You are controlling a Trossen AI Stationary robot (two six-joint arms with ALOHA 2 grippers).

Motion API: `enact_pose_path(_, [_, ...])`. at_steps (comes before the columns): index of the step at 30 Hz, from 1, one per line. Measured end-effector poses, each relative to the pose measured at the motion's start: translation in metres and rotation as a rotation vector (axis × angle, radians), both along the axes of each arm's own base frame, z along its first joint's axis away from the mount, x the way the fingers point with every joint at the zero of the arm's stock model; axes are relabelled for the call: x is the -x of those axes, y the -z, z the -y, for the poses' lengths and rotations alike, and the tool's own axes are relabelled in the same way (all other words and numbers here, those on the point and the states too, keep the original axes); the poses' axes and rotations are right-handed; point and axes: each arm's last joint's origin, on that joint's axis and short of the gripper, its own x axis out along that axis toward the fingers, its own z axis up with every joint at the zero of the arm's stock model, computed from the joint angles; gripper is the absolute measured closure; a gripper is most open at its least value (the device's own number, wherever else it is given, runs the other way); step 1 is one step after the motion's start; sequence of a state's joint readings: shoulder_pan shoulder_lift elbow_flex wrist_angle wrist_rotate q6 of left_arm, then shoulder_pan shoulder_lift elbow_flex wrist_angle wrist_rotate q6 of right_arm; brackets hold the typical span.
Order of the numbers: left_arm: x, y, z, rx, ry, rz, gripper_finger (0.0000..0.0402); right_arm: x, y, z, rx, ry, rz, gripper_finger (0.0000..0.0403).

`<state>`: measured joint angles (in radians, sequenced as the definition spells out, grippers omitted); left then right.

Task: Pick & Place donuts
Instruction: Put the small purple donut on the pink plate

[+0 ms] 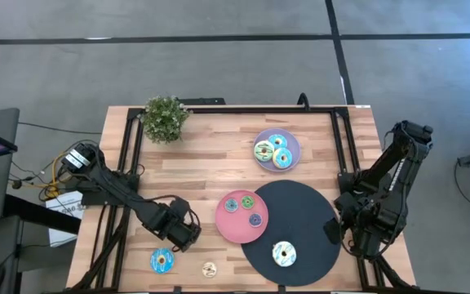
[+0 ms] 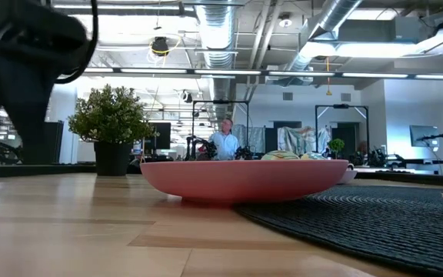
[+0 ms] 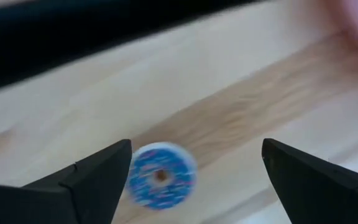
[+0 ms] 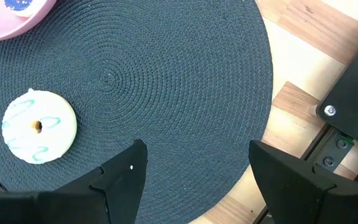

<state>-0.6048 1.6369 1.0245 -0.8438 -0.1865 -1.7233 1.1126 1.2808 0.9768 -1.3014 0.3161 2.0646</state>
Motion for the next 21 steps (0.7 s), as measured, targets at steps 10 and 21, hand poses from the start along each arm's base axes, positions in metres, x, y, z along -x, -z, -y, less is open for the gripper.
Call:
enact_pose_path(10, [-0.004, 0.034, 0.008, 0.055, 0.025, -0.181, 0.0047, 0.000, 0.000, 0.000, 0.001, -0.004, -0.001, 0.0133])
enact_pose_path(21, [-0.007, 0.042, 0.011, 0.082, 0.010, -0.215, 0.0047, 0.000, 0.000, 0.000, 0.007, -0.022, -0.004, 0.0133])
